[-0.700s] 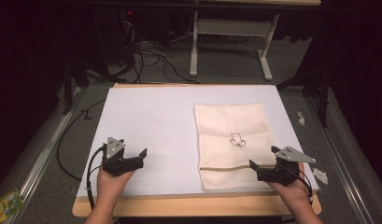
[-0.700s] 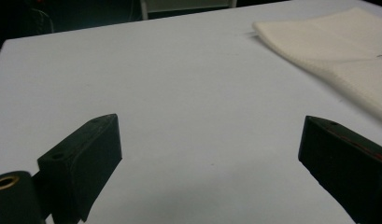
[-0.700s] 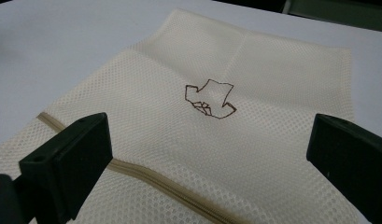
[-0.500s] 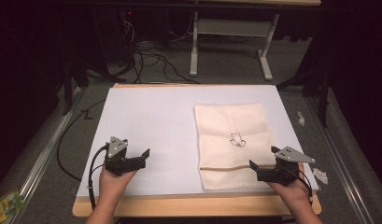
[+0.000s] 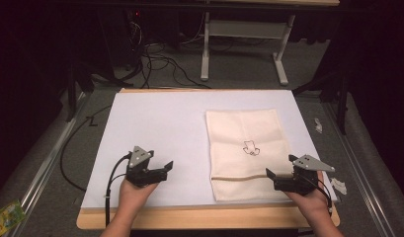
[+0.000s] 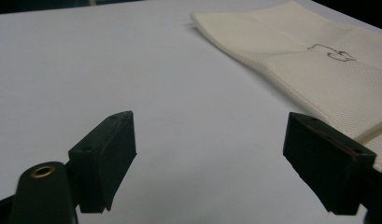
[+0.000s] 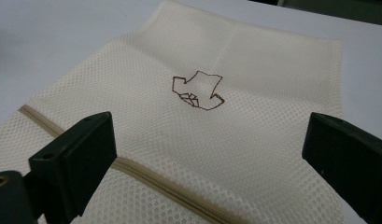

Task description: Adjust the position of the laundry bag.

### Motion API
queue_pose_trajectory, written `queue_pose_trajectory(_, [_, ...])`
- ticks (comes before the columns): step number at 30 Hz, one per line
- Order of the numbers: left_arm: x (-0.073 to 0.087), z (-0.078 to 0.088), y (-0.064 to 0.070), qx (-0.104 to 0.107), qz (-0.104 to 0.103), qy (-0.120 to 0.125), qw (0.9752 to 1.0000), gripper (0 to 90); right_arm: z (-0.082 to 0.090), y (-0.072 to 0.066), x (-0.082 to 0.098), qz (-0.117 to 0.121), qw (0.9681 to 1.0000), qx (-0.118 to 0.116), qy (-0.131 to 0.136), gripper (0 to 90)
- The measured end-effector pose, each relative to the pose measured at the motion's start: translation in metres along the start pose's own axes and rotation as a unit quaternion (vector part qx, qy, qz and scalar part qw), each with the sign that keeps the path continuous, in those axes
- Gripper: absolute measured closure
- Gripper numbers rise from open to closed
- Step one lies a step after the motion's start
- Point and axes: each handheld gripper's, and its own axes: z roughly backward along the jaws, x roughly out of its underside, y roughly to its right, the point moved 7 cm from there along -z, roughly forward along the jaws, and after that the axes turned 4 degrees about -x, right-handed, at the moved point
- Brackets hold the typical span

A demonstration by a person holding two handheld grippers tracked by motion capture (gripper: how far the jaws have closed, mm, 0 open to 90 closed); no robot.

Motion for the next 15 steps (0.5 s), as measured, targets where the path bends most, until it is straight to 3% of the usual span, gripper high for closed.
queue_pose_trajectory(1, [-0.001, -0.011, 0.014, 0.016, -0.001, -0.009, 0.9998, 20.8, -0.001, 0.000, 0.001, 0.000, 1.0000, -0.001, -0.002, 4.3])
queue_pose_trajectory(2, [-0.001, -0.011, 0.014, 0.016, -0.001, -0.009, 0.9998, 22.1, -0.001, 0.000, 0.001, 0.000, 1.0000, -0.001, -0.002, 4.3])
queue_pose_trajectory(4, [-0.003, -0.031, 0.038, 0.036, -0.009, -0.027, 0.9990, 24.7, -0.002, 0.000, 0.001, 0.007, 1.0000, -0.001, -0.004, 4.8])
queue_pose_trajectory(5, [-0.003, -0.031, 0.038, 0.036, -0.009, -0.027, 0.9990, 25.3, -0.002, 0.000, 0.001, 0.007, 1.0000, -0.001, -0.004, 4.8])
queue_pose_trajectory(6, [-0.003, -0.045, 0.054, 0.049, -0.014, -0.034, 0.9981, 26.7, -0.001, -0.001, 0.001, 0.012, 0.9999, -0.001, -0.006, 4.8])
queue_pose_trajectory(7, [-0.003, -0.045, 0.054, 0.049, -0.014, -0.034, 0.9981, 27.0, -0.001, -0.001, 0.001, 0.012, 0.9999, -0.001, -0.006, 4.8])
queue_pose_trajectory(11, [-0.005, -0.073, 0.081, 0.065, -0.022, -0.052, 0.9963, 26.8, 0.002, -0.001, 0.000, 0.015, 0.9999, 0.000, 0.001, 4.2])
queue_pose_trajectory(12, [-0.005, -0.081, 0.089, 0.070, -0.025, -0.066, 0.9950, 25.3, 0.002, 0.000, 0.000, 0.016, 0.9999, 0.002, 0.002, 4.2])
queue_pose_trajectory(15, [-0.005, -0.097, 0.099, 0.059, -0.047, -0.093, 0.9927, 19.4, 0.004, 0.004, 0.001, 0.016, 0.9998, 0.011, 0.001, 4.6])
